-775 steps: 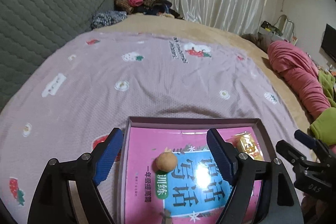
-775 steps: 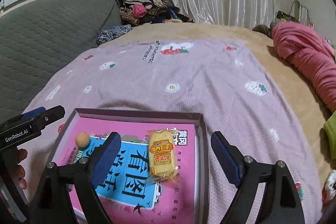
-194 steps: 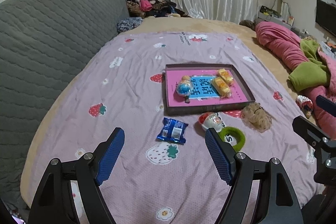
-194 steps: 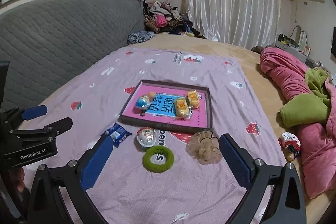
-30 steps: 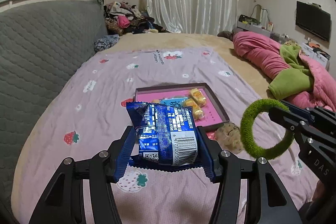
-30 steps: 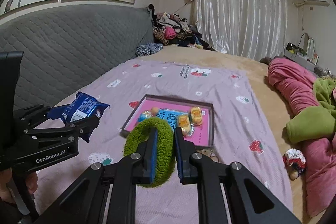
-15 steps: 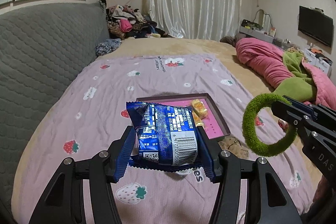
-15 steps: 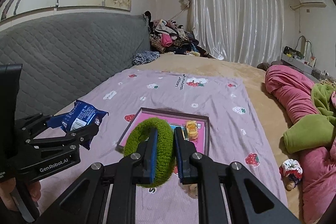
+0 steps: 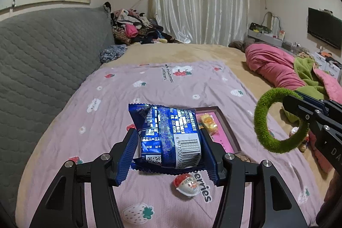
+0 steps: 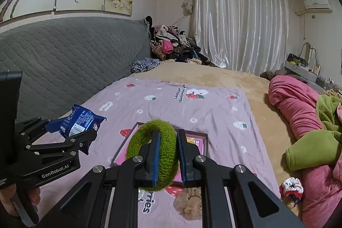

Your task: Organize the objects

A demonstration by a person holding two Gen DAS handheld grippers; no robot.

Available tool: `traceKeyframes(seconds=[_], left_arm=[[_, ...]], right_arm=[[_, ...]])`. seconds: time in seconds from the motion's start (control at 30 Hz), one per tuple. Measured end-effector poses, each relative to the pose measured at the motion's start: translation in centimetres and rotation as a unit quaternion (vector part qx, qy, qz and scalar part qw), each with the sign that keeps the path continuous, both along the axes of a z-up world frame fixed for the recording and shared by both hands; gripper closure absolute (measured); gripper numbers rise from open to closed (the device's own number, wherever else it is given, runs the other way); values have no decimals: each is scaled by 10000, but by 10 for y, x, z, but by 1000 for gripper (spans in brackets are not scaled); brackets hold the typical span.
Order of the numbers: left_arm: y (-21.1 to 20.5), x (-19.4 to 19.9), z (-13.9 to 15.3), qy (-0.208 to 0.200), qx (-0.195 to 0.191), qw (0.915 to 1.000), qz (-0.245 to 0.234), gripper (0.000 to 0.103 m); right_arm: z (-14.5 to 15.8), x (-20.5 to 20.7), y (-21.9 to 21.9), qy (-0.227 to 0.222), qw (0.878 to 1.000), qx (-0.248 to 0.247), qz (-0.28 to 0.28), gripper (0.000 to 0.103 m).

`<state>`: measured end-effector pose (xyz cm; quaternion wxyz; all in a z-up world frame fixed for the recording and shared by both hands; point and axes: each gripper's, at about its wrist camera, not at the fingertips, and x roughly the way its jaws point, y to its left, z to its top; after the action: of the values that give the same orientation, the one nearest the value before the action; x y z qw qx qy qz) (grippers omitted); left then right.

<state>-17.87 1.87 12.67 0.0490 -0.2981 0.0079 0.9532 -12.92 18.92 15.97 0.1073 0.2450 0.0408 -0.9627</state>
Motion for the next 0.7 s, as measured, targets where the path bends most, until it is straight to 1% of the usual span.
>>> traceKeyframes(seconds=[0.5,0.7], left_arm=[[4,-35,-14,-113,36,9999,-9,44],[7,-40,-14,-102,-1,9999,0,44]], right_arm=[[-7,-33,-5,-47,10000,32,-20,87],[-9,-39,-5,-58,9999,71,-43,87]])
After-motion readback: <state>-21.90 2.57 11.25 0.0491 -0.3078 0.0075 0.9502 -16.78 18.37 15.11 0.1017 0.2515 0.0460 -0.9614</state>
